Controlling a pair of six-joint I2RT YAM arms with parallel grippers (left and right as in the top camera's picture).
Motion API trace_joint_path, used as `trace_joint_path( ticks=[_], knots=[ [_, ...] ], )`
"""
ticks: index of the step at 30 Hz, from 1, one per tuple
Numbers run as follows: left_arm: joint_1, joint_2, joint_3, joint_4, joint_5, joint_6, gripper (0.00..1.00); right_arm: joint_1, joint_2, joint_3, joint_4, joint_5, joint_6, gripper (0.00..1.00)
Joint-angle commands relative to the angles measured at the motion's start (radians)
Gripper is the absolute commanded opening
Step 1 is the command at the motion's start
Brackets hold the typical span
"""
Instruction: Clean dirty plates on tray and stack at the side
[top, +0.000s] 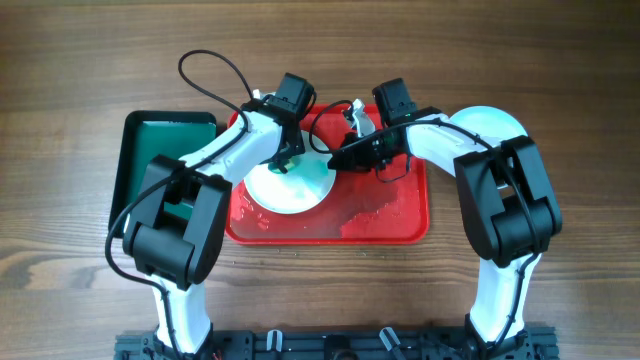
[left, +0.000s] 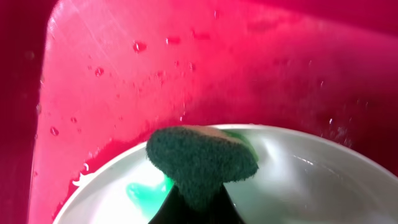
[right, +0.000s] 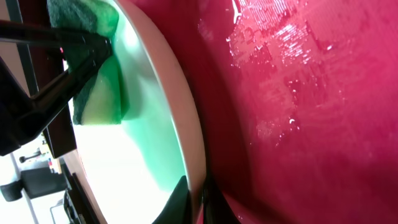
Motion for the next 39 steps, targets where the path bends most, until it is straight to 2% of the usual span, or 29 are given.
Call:
trace_joint_path(
  ticks=[1,4,8,12,13,15,19,20,22,23,25,27,30,35,39],
  knots=[
    [0.034,0.067,-0.051,-0.084,0.262,0.154,0.04,-0.008,0.015,-0.011,-0.014,-0.056,-0.021,0.04],
    [0.034,0.067,-0.051,-0.136,0.478,0.283,0.04,-0.008,0.015,-0.011,-0.014,-0.056,-0.021,0.04],
    [0.034,0.067,-0.051,-0.137,0.856,0.534,0.04,-0.008,0.015,-0.011,-0.014,-0.056,-0.021,0.04],
    [0.035,0.067,-0.051,-0.064,0.902,0.548,0.04,-0.008,0.015,-0.011,-0.014,-0.056,-0.021,0.04],
    [0.036,0.067,-0.051,-0.028,0.900,0.547,0.04,-0.008,0.015,-0.011,-0.014,-0.056,-0.021,0.04],
    [0.042,0.067,-0.051,0.040,0.840,0.468,0.04,-0.008,0.015,-0.011,-0.014,-0.056,-0.021,0.04],
    [0.049,0.067,-0.051,0.127,0.577,0.306,0.04,-0.008,0.015,-0.011,-0.014,-0.056,-0.021,0.04],
    [0.050,0.067,-0.051,0.135,0.492,0.274,0.04,-0.008,0.015,-0.011,-0.014,-0.056,-0.021,0.05],
    [0.050,0.067,-0.051,0.139,0.159,0.130,0.04,-0.008,0.015,-0.011,-0.014,-0.056,-0.020,0.04],
    [0.050,0.067,-0.051,0.137,0.045,0.082,0.04,-0.008,0.015,-0.011,-0.014,-0.056,-0.021,0.04],
    [0.050,0.067,-0.051,0.133,-0.124,0.019,0.04,-0.008,0.015,-0.011,-0.014,-0.055,-0.021,0.04],
    [0.050,0.067,-0.051,0.115,-0.192,-0.011,0.04,-0.008,0.015,-0.011,-0.014,-0.052,-0.020,0.04],
    [0.050,0.067,-0.051,0.064,-0.198,-0.037,0.04,-0.008,0.015,-0.011,-0.014,-0.052,-0.021,0.04],
    [0.030,0.067,-0.051,-0.039,0.067,0.011,0.04,-0.008,0.015,-0.011,-0.014,-0.052,-0.021,0.04],
    [0.005,0.067,-0.051,-0.115,0.208,0.050,0.04,-0.008,0.015,-0.011,-0.014,-0.052,-0.021,0.04]
  ],
)
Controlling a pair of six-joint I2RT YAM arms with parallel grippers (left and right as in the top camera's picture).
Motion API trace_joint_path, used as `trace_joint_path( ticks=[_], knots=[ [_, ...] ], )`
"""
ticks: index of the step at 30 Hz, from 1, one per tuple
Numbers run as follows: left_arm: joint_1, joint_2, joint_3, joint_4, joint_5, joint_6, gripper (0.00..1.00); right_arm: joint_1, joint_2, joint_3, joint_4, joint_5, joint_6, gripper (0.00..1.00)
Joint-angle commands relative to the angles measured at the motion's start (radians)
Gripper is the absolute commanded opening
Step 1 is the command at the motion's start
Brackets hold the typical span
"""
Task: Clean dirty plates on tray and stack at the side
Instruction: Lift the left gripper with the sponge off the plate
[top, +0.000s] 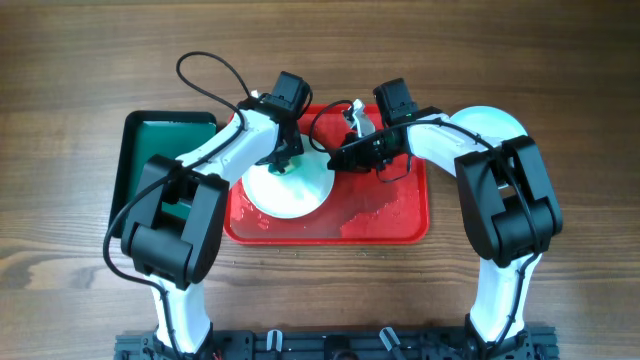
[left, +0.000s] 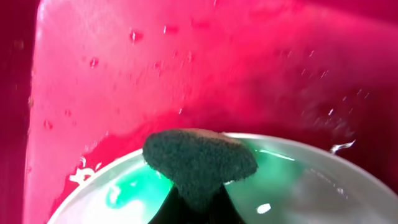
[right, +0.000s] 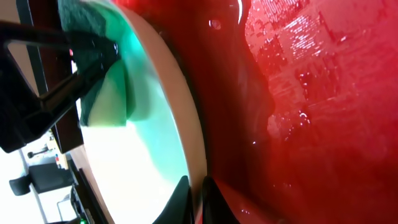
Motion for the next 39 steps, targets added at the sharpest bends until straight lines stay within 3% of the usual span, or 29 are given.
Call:
trace_joint_path(
  ticks=[1,7,11,19,24,34,39],
  knots=[
    [-0.018,0.069,-0.058,-0.094,0.204,0.083,0.04,-0.005,0.014,-0.011,-0.010,-0.026,-0.016,0.04],
    [-0.039,0.068,-0.058,-0.131,0.748,0.367,0.04,-0.005,0.014,-0.011,-0.010,-0.026,-0.016,0.04],
    [-0.011,0.054,-0.017,-0.132,0.919,0.393,0.04,-0.005,0.014,-0.011,-0.010,-0.025,-0.011,0.04],
    [0.183,0.016,0.247,-0.127,0.905,0.346,0.04,-0.005,0.014,-0.010,-0.025,0.002,0.035,0.04],
    [0.277,0.016,0.283,-0.153,0.728,0.272,0.04,-0.005,-0.033,-0.008,-0.082,0.080,0.035,0.04],
    [0.203,0.016,0.220,-0.199,0.479,0.271,0.04,0.008,-0.447,-0.008,-0.388,0.859,0.042,0.04],
    [0.172,0.016,0.220,-0.199,0.392,0.219,0.04,0.089,-0.559,-0.008,-0.495,1.205,0.194,0.04]
  ],
)
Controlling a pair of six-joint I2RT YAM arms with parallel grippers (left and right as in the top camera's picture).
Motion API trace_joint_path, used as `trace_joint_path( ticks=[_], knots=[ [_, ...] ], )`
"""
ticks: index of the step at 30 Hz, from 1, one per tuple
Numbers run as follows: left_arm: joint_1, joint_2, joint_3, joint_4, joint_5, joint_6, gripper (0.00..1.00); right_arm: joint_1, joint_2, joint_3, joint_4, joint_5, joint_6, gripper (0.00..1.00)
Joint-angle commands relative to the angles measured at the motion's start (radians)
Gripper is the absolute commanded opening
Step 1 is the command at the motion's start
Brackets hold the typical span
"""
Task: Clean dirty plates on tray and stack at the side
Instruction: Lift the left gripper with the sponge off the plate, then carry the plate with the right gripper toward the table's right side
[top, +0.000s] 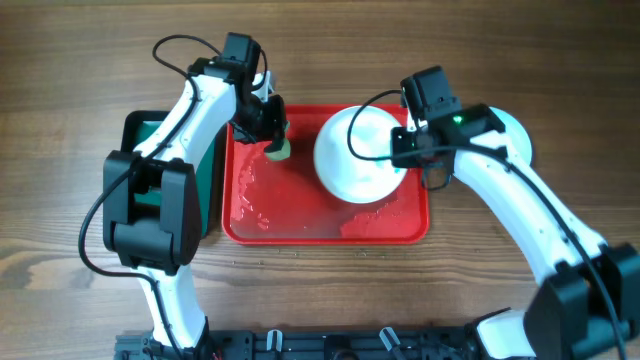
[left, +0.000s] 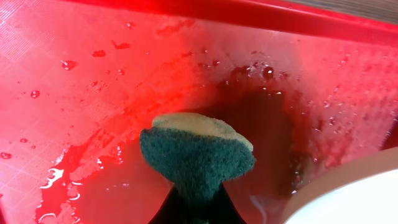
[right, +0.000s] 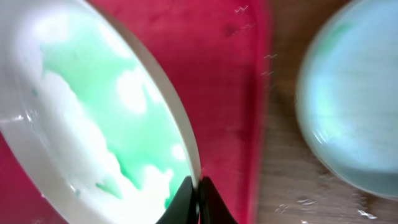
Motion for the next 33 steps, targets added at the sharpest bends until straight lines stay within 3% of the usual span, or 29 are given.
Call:
trace_joint_path(
  ticks=[1,6,13,29,33],
  knots=[
    [-0.016,-0.012,-0.005,0.002,-0.086,-0.049,0.04,0.085,-0.055,0.002,-0.054,0.371,0.151,0.04],
    [-0.016,-0.012,-0.005,0.002,-0.085,-0.049,0.04,0.271,-0.061,0.002,-0.159,0.758,0.291,0.04],
    [-0.016,-0.012,-0.005,0.002,-0.086,-0.071,0.04,0.533,-0.060,0.002,-0.152,1.090,0.294,0.04],
    [-0.016,-0.012,-0.005,0.002,-0.085,-0.071,0.04,0.589,-0.060,0.002,-0.151,1.235,0.203,0.04],
    [-0.016,-0.012,-0.005,0.002,-0.086,-0.071,0.04,0.589,-0.060,0.002,-0.105,1.238,0.056,0.04]
  ],
)
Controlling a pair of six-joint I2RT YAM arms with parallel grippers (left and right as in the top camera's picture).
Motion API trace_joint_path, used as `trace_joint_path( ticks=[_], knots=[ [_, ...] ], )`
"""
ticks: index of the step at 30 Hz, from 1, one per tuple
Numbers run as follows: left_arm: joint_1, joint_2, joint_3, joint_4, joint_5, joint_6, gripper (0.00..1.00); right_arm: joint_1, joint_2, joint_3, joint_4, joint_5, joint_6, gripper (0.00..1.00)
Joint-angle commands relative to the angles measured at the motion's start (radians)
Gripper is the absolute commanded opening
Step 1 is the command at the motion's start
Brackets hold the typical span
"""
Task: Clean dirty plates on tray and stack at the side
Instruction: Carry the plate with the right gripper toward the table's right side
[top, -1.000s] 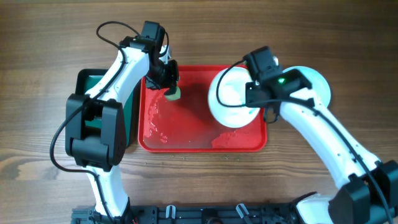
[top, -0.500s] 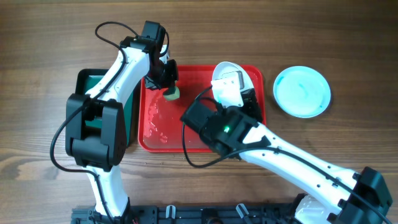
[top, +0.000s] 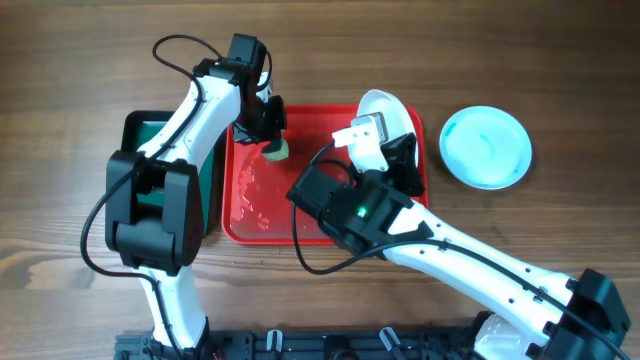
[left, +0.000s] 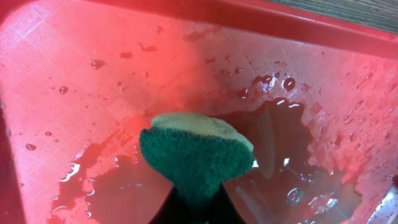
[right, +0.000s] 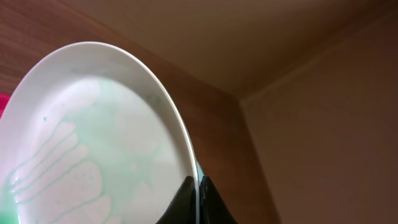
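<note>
My right gripper is shut on the rim of a white plate streaked with green soap. In the overhead view the plate is lifted and tipped on edge over the back right of the red tray. My left gripper is shut on a green and yellow sponge. It holds the sponge just above the wet back left part of the tray. A light blue plate lies on the table to the right of the tray.
A dark green bin stands against the tray's left side. My raised right arm hides much of the tray's right half from above. Water puddles lie on the tray floor. Wooden table all round.
My right arm has risen and turned, and the white plate, which lay nearly flat over the tray's right part, now stands tipped up. The left gripper and sponge have hardly moved.
At first the sponge in my left gripper was pressed on the white plate, which my right gripper held by the rim mid-tray. Later the sponge was off it at the tray's back left and the plate was further right. Now the plate is raised on edge.
</note>
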Motion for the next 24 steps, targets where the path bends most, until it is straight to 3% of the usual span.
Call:
trace_joint_path(
  ticks=[1,6,24],
  knots=[
    [-0.001,-0.012,-0.005,0.002,-0.009,-0.013,0.04,0.002,-0.022,0.003,0.049,0.056,-0.147,0.04],
    [-0.001,-0.012,-0.005,0.002,-0.009,-0.013,0.04,0.002,-0.022,0.003,0.111,0.056,-0.222,0.04],
    [-0.001,-0.012,-0.005,0.002,-0.009,-0.013,0.04,0.002,-0.022,0.003,0.142,-0.050,-0.217,0.04]
  ],
)
